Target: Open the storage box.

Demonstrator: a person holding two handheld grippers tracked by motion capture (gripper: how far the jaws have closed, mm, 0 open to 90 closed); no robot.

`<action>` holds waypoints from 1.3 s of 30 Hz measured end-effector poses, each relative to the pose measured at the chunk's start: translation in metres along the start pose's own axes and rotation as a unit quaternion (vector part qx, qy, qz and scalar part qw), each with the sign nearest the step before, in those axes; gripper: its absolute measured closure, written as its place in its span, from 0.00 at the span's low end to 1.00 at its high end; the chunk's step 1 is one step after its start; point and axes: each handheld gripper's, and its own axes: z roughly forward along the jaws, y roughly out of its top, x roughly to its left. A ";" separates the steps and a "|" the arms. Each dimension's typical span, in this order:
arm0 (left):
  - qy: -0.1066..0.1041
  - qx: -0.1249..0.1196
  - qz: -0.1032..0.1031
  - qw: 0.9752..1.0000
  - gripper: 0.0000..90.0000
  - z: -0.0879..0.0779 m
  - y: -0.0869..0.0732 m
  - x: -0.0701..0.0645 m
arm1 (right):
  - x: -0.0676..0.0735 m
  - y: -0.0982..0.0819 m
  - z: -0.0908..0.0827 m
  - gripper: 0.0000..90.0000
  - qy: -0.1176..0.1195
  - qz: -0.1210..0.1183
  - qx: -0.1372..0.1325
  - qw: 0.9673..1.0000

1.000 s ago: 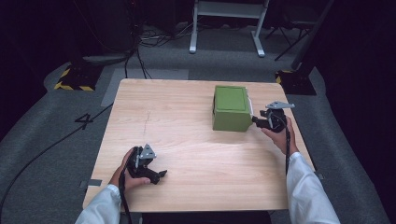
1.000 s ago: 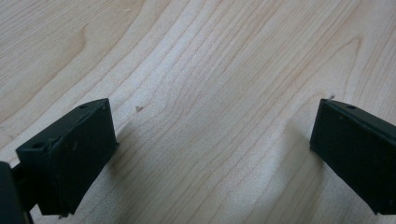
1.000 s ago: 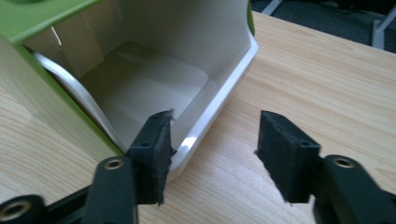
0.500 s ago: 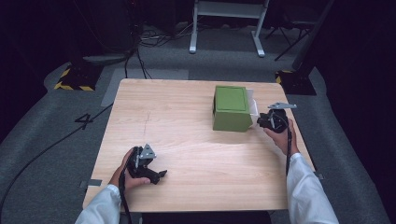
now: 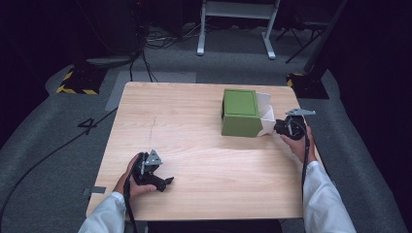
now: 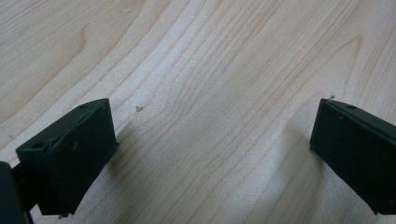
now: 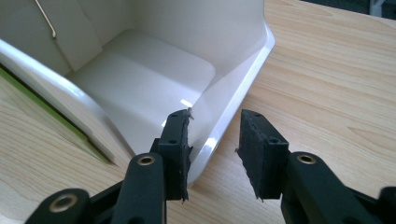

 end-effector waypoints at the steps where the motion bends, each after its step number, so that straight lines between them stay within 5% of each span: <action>1: 0.000 0.000 0.000 1.000 0.01 0.000 0.000 0.000 | -0.001 -0.001 -0.001 0.70 0.000 0.001 0.001 1.000; 39: 0.000 0.000 0.000 1.000 0.01 0.000 0.000 0.000 | -0.033 -0.016 -0.013 0.68 -0.021 0.032 0.007 0.999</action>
